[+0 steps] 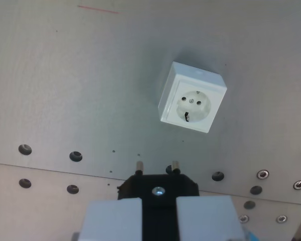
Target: Move above the white socket
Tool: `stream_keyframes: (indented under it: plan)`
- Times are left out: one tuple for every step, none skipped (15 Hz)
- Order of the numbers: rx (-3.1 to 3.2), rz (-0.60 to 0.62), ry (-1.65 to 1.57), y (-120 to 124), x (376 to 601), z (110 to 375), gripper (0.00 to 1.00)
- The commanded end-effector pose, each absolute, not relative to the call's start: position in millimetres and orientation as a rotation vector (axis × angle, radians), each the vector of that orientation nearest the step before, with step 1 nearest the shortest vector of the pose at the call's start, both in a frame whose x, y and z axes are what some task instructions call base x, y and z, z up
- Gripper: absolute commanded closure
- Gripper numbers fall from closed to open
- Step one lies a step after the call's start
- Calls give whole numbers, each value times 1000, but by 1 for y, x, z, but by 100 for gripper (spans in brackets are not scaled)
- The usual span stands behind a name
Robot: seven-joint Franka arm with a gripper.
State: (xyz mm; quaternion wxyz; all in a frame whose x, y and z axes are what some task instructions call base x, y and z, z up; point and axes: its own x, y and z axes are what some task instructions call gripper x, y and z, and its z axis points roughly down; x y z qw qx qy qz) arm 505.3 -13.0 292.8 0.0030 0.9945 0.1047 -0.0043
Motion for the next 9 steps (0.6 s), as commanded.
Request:
stream_keyframes:
  plan:
    - [3119, 12, 286, -15, 504, 288, 100]
    - [3119, 18, 278, -15, 503, 287, 100]
    - [3118, 25, 269, -16, 503, 285, 100]
    - [3118, 34, 262, -17, 503, 284, 100]
    - [3117, 45, 255, -17, 502, 282, 100]
    - [3116, 58, 248, -18, 502, 279, 100]
    - [3115, 69, 239, -19, 501, 277, 100]
    - [3114, 78, 230, -20, 501, 274, 100]
    - [3114, 88, 220, -21, 500, 271, 100]
